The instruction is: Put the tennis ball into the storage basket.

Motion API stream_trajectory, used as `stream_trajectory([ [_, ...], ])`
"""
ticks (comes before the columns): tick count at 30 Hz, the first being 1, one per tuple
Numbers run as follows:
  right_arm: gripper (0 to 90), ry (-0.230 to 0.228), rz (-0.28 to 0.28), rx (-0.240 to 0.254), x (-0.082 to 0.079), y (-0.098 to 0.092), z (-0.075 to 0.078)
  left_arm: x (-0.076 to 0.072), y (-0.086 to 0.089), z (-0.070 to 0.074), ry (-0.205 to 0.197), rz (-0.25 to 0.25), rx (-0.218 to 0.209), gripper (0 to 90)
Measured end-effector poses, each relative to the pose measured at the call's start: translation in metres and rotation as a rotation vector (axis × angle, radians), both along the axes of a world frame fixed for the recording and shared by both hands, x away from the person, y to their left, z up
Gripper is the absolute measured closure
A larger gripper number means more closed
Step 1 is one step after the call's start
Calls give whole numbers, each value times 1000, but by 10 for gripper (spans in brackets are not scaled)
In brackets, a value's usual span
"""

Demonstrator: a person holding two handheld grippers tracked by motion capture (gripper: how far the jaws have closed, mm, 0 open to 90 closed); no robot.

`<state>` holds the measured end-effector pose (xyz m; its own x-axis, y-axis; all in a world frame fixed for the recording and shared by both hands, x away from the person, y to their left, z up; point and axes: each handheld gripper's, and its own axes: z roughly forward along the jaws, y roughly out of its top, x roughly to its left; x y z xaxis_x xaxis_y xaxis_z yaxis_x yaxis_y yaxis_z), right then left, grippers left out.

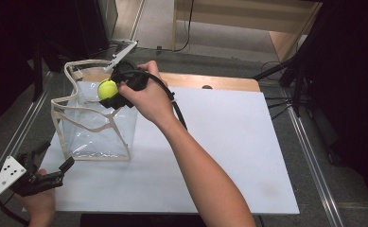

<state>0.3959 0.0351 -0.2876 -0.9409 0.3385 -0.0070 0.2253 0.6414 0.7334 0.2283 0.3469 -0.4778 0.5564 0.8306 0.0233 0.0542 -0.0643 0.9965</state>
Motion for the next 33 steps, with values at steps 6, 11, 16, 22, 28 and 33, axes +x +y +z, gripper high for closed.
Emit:
stream_trajectory([
  [6, 236, 2, 6, -16, 2, 4, -3, 0, 0, 0, 1, 1, -2, 53],
  [11, 236, 4, 10, -24, 3, 7, -5, 0, 0, 0, 1, 0, -2, 52],
  [16, 235, 9, 8, -40, 4, 10, -6, 0, 0, 0, 2, 2, -3, 53],
  [22, 230, 19, 21, -77, 5, 13, -8, 0, 0, 0, 2, 2, -6, 53],
  [28, 181, 27, 37, -78, 3, 11, -7, 0, 0, 0, 2, 2, -5, 53],
  [33, 160, 11, 46, -58, 0, 8, -3, 0, 0, 0, 2, 2, -5, 53],
])
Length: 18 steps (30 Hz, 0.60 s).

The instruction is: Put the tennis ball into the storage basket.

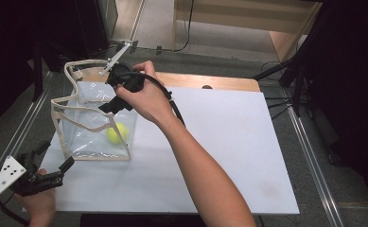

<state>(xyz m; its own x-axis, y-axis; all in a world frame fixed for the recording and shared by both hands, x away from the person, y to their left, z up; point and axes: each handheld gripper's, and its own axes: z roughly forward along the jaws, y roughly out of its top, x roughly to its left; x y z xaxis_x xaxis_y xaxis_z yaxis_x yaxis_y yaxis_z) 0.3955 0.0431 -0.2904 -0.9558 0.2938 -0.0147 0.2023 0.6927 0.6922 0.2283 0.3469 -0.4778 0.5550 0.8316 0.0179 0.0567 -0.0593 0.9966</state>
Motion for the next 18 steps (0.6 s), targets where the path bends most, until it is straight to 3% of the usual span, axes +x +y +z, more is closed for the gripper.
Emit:
stream_trajectory([
  [3, 108, 0, -11, 10, -4, -3, 2, 0, 0, 0, -2, 0, 1, 53],
  [13, 91, -11, -33, 53, -11, -18, 1, 0, 0, 0, 1, -1, 7, 53],
  [16, 0, -5, -36, 53, -13, -22, 0, 0, -1, 0, 0, 0, 7, 53],
  [18, 0, -9, -38, 56, -15, -25, -1, 0, -1, 0, 1, 1, 4, 53],
])
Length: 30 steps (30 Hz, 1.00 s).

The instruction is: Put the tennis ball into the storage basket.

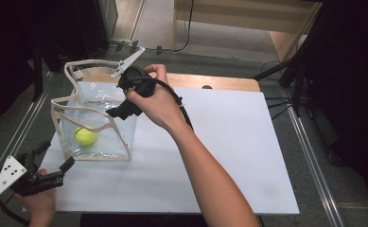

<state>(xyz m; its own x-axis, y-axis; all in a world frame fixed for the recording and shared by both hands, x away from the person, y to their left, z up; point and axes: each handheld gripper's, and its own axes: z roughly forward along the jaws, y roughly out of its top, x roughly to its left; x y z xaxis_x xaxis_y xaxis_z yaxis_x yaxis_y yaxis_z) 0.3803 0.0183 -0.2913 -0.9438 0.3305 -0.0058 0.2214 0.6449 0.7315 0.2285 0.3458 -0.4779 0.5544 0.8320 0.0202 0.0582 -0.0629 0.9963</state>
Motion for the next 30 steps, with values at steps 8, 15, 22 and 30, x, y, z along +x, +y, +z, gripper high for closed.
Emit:
stream_trajectory([
  [8, 0, 1, -18, -3, -5, -8, -9, 0, -1, 0, 1, 0, -1, 53],
  [15, 0, 13, -18, -4, -7, -10, -21, 0, -1, 0, 1, 1, 0, 53],
  [22, 0, 18, -27, 0, -10, -12, -33, 0, -1, 0, 0, 0, 0, 53],
  [30, 0, 16, -31, 11, -14, -13, -43, 0, -1, 0, 0, 1, 2, 53],
])
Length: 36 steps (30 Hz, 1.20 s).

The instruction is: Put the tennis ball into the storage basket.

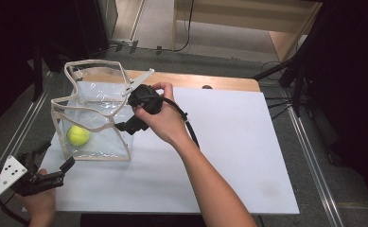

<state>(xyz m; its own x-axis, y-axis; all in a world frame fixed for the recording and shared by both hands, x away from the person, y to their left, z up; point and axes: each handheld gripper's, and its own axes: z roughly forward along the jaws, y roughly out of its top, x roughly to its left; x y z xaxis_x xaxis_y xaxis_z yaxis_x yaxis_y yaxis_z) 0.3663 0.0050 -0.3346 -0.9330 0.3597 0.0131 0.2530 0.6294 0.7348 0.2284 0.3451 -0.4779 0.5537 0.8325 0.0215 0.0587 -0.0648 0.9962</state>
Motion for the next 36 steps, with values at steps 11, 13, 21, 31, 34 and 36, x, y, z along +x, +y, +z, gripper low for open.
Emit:
stream_trajectory([
  [11, 0, -5, -12, 27, -5, -6, -15, 0, 0, 0, 0, 0, 2, 53],
  [13, 0, -2, -14, 34, -5, -8, -17, 0, 0, 0, 0, 0, 1, 53],
  [21, 0, 10, -31, 49, -9, -16, -32, 0, 0, 0, 0, 0, 2, 53],
  [31, 0, 11, -51, 72, -15, -27, -51, 0, 0, 0, 1, 0, 2, 53],
  [34, 0, 14, -55, 76, -17, -30, -57, 0, 0, 0, 1, 0, 3, 53],
  [36, 0, 14, -58, 81, -18, -32, -62, 0, 0, 0, 1, 0, 4, 53],
])
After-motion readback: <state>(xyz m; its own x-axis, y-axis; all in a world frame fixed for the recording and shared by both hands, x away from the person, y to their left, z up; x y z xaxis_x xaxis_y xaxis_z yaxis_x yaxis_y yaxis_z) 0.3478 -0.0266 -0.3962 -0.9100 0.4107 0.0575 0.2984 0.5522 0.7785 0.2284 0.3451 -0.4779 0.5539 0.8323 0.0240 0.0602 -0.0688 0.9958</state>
